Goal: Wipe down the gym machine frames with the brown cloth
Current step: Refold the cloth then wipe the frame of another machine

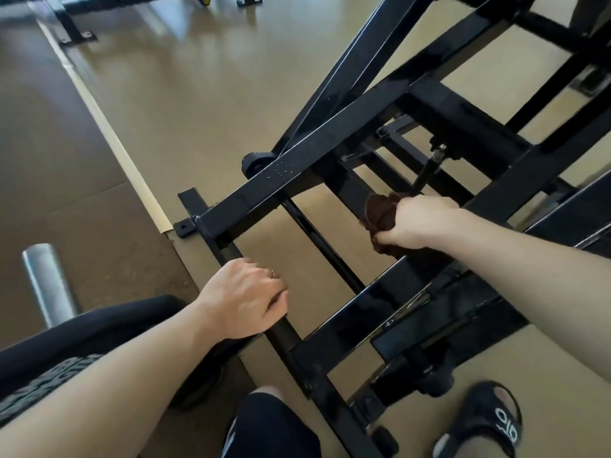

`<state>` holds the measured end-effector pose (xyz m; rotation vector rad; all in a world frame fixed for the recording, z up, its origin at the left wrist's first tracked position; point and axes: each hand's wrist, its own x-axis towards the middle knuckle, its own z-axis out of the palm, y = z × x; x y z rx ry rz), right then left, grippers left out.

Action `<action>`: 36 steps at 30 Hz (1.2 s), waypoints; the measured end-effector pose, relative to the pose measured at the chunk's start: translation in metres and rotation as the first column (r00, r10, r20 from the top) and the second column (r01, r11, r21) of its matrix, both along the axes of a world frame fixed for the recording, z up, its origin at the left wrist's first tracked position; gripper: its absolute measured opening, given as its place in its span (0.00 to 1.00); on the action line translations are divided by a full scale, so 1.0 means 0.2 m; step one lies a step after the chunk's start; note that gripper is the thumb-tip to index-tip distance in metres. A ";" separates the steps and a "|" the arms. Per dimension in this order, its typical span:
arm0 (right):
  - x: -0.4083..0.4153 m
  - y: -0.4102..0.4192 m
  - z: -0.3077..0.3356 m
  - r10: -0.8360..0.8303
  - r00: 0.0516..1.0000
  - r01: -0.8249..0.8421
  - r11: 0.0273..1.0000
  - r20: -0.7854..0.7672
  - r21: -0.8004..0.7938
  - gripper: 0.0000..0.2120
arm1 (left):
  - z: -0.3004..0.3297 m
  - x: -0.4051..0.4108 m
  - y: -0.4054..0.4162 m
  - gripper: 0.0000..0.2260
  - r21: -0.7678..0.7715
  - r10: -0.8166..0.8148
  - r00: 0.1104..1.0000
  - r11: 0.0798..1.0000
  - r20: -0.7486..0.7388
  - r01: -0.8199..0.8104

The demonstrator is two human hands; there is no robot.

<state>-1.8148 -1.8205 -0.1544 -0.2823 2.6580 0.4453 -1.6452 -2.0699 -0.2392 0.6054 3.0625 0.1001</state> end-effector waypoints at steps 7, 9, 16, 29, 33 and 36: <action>-0.14 -0.25 -0.05 0.022 0.995 -0.051 0.951 -0.100 -0.304 0.37 | -0.02 0.01 0.00 0.24 0.065 0.023 0.999 0.998 -0.028 -0.021; -0.19 -0.35 -0.08 0.021 0.983 -0.087 0.929 -0.184 -0.360 0.39 | -0.03 0.01 -0.01 0.24 0.087 0.029 0.999 0.996 -0.016 -0.027; -0.10 -0.20 -0.04 0.065 0.994 -0.094 0.929 -0.092 -0.357 0.22 | 0.01 0.02 0.00 0.24 0.113 0.059 0.998 0.992 -0.029 -0.055; -0.19 -0.23 -0.08 0.024 0.999 -0.033 0.961 -0.038 -0.276 0.39 | 0.02 0.02 0.00 0.24 0.120 0.050 0.999 0.992 0.001 -0.050; -0.23 -0.35 -0.16 -0.047 0.972 -0.062 0.892 -0.229 -0.448 0.40 | 0.01 0.01 0.00 0.24 0.108 0.056 0.998 0.993 -0.001 -0.056; -0.21 -0.32 -0.16 -0.031 0.970 -0.081 0.895 -0.243 -0.438 0.35 | 0.02 0.01 0.01 0.24 0.100 0.058 0.998 0.993 -0.025 -0.055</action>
